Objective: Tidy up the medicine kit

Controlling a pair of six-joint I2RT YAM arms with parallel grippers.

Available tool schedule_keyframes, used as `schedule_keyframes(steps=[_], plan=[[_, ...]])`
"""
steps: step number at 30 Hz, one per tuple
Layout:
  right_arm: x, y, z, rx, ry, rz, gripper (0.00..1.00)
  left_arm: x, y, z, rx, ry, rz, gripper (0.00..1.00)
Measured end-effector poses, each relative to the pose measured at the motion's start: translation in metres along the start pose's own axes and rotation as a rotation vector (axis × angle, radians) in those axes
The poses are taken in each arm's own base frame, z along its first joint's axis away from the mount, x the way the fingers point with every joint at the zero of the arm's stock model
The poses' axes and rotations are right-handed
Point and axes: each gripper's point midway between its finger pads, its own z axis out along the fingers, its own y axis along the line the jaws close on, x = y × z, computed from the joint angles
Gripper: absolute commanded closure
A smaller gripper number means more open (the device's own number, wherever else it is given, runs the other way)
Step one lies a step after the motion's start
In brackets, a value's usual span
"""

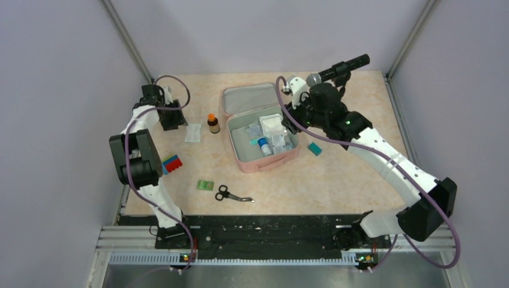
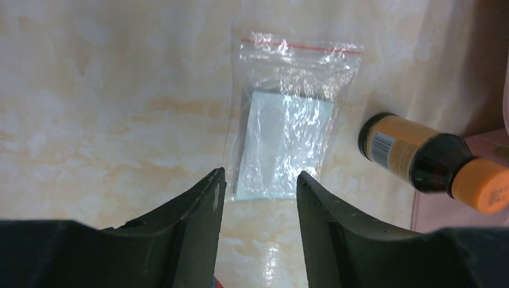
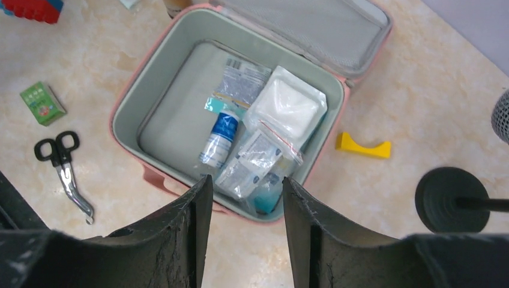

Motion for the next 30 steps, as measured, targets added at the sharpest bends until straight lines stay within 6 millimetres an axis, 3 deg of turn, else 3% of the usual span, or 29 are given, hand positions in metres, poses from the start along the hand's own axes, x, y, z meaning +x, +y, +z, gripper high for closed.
schedule_keyframes(steps=[3,7,18,28,30], plan=[[0.014,-0.004,-0.010,0.033,0.016,-0.016,0.53,-0.013,0.002,0.013,0.007,-0.006,0.032,0.53],[0.028,-0.008,-0.009,0.060,0.046,-0.016,0.53,-0.022,0.005,0.022,0.003,-0.012,0.082,0.60],[0.037,-0.023,-0.008,0.108,0.071,-0.016,0.52,-0.007,0.005,0.042,0.006,0.049,0.143,0.55],[0.043,-0.027,-0.004,0.115,0.089,0.000,0.52,0.007,0.007,0.059,-0.038,0.094,0.183,0.69],[0.043,-0.027,-0.004,0.114,0.088,0.002,0.52,0.009,0.008,0.061,-0.044,0.099,0.189,0.82]])
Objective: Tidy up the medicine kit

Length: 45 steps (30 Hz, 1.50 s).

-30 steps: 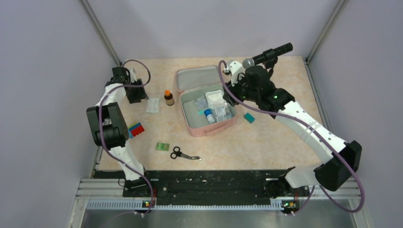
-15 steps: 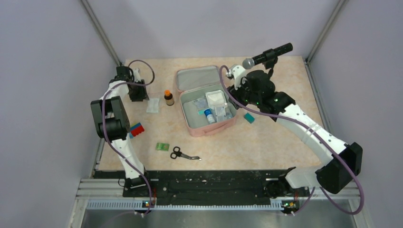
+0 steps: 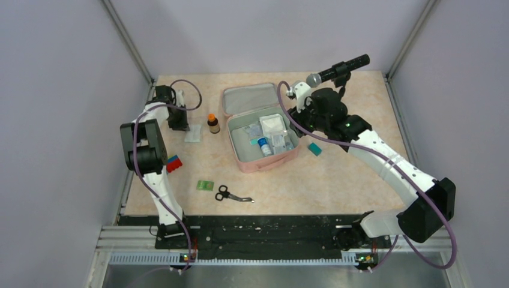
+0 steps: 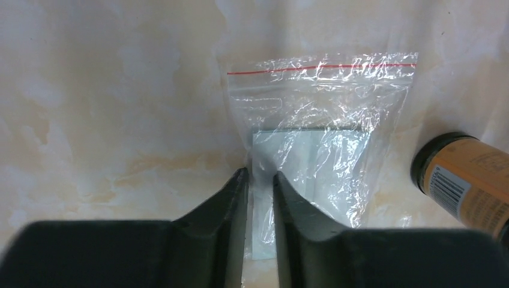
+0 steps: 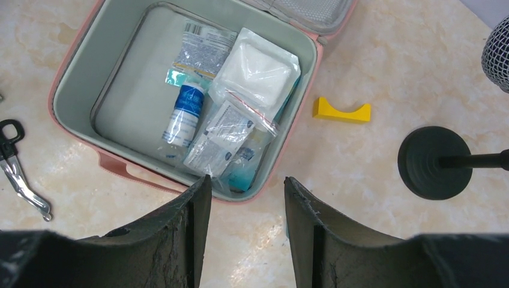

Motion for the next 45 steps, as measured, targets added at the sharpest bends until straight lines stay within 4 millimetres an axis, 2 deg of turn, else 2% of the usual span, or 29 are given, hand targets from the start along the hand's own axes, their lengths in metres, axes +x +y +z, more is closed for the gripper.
schedule_keyframes(steps=[3,9,12,15,18,20,22,27,32,36,39,42,45], plan=[[0.000,0.000,0.000,-0.001,0.000,0.001,0.52,0.000,0.000,0.000,0.004,-0.001,0.013,1.00],[0.001,0.001,0.001,-0.005,0.001,0.000,0.52,0.001,-0.007,-0.002,0.045,0.004,0.018,1.00],[0.004,0.002,0.002,-0.006,0.005,0.001,0.52,0.000,-0.011,-0.014,0.057,-0.005,0.011,1.00],[0.006,0.002,0.003,-0.007,0.007,0.001,0.52,-0.002,-0.019,-0.042,0.075,-0.046,0.015,1.00],[0.006,0.003,0.004,-0.011,0.004,0.001,0.52,0.000,-0.030,-0.080,0.093,-0.106,0.014,1.00],[0.004,0.003,0.004,-0.014,-0.003,0.000,0.52,0.003,-0.038,-0.104,0.105,-0.148,0.007,1.00],[0.003,0.004,0.004,-0.019,-0.007,0.001,0.52,0.010,-0.044,-0.120,0.115,-0.171,-0.008,1.00],[0.003,0.005,0.005,-0.025,-0.009,0.000,0.52,0.033,-0.053,-0.135,0.139,-0.158,-0.078,1.00],[0.002,0.009,0.005,-0.050,-0.013,0.000,0.45,0.038,-0.068,-0.154,0.198,-0.164,-0.101,1.00],[-0.001,0.028,0.009,-0.158,-0.032,-0.010,0.42,0.034,-0.089,-0.197,0.286,-0.250,-0.060,1.00],[-0.006,0.046,0.013,-0.269,-0.061,-0.032,0.38,0.031,-0.112,-0.235,0.393,-0.346,0.008,1.00],[-0.016,0.062,0.016,-0.377,-0.118,-0.059,0.37,0.031,-0.136,-0.261,0.502,-0.426,0.087,1.00],[-0.027,0.078,0.024,-0.489,-0.161,-0.067,0.37,0.034,-0.157,-0.271,0.593,-0.453,0.154,1.00]])
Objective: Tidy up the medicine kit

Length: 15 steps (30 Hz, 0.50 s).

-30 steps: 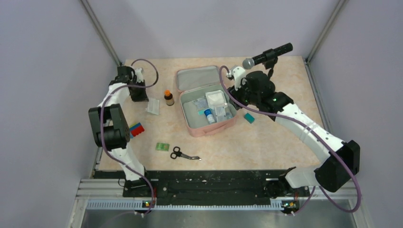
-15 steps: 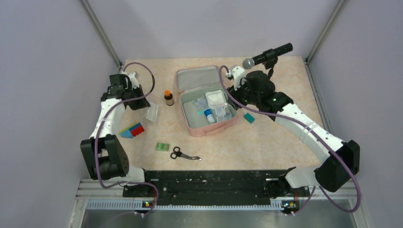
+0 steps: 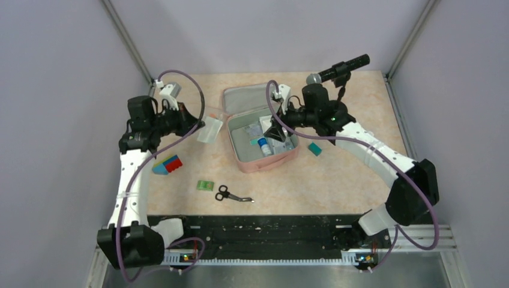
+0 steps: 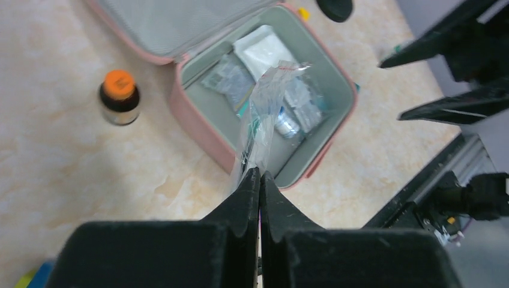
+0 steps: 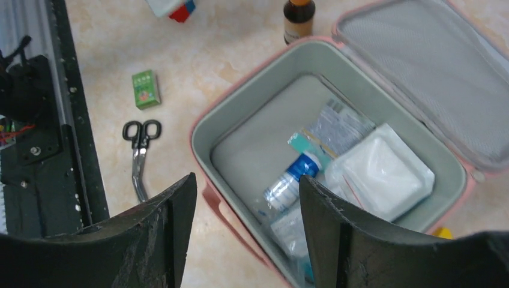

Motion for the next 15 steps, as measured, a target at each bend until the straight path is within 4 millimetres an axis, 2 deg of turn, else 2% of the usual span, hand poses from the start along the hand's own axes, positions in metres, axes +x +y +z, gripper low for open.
schedule_keyframes(steps=[5,8,11,15], plan=[[-0.011,0.006,0.031,-0.151,-0.060,0.013,0.34,0.007,-0.032,0.018,0.163,0.042,0.045,1.00],[-0.019,0.009,0.037,-0.203,-0.081,0.005,0.33,0.017,-0.044,0.032,0.229,0.090,0.054,1.00],[-0.038,0.009,0.041,-0.243,-0.130,-0.020,0.33,0.025,-0.058,0.043,0.286,0.128,0.075,1.00],[-0.057,0.014,0.040,-0.288,-0.188,-0.044,0.33,0.031,-0.072,0.047,0.342,0.144,0.133,1.00]])
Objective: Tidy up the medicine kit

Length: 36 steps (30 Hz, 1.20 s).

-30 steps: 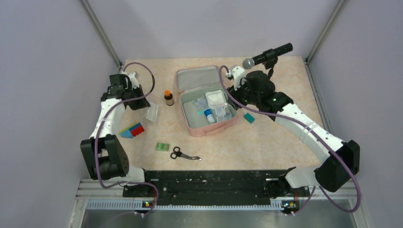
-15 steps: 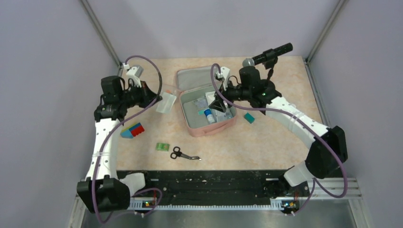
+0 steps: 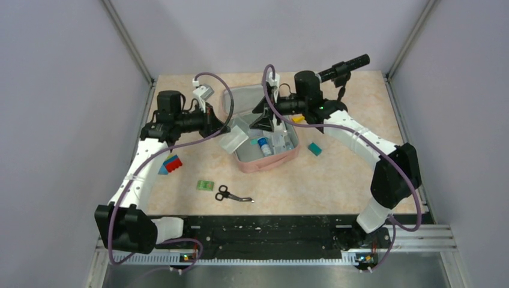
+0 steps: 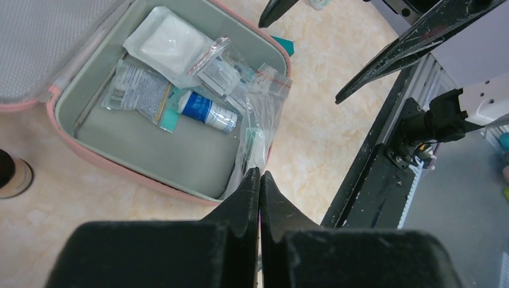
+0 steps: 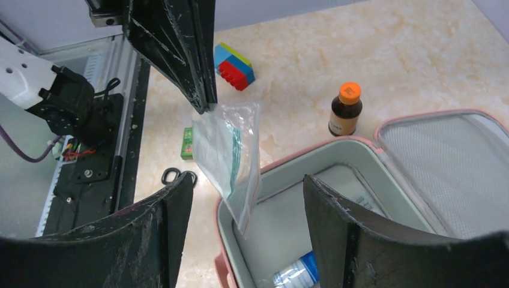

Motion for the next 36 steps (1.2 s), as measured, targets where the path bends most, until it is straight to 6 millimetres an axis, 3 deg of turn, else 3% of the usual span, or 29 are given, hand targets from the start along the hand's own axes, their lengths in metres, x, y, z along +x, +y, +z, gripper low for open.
schedule_keyframes(steps=[4,8,14,17,21,28,33,36], plan=[[-0.004,0.005,0.003,-0.042,-0.020,-0.001,0.36,-0.006,-0.007,0.003,0.026,-0.001,0.074,1.00],[0.004,0.010,0.009,-0.095,-0.015,0.026,0.42,-0.011,-0.010,0.006,0.038,-0.003,0.106,1.00],[0.020,0.006,0.021,-0.106,0.007,0.083,0.43,-0.012,-0.008,0.010,0.039,-0.002,0.122,0.99],[0.024,-0.002,0.023,-0.065,0.017,0.089,0.43,-0.013,0.000,0.012,0.006,0.000,0.128,0.65],[0.030,-0.011,0.021,-0.013,0.032,0.067,0.42,-0.011,0.021,0.011,-0.104,0.014,0.144,0.49],[0.069,-0.016,0.003,0.117,0.116,0.100,0.39,0.027,0.068,0.002,-0.373,0.096,0.005,0.45],[0.079,-0.024,0.000,0.194,0.135,0.150,0.39,0.063,0.081,-0.006,-0.478,0.150,-0.107,0.40],[0.080,-0.026,-0.001,0.218,0.137,0.181,0.39,0.074,0.090,-0.012,-0.552,0.158,-0.161,0.39]])
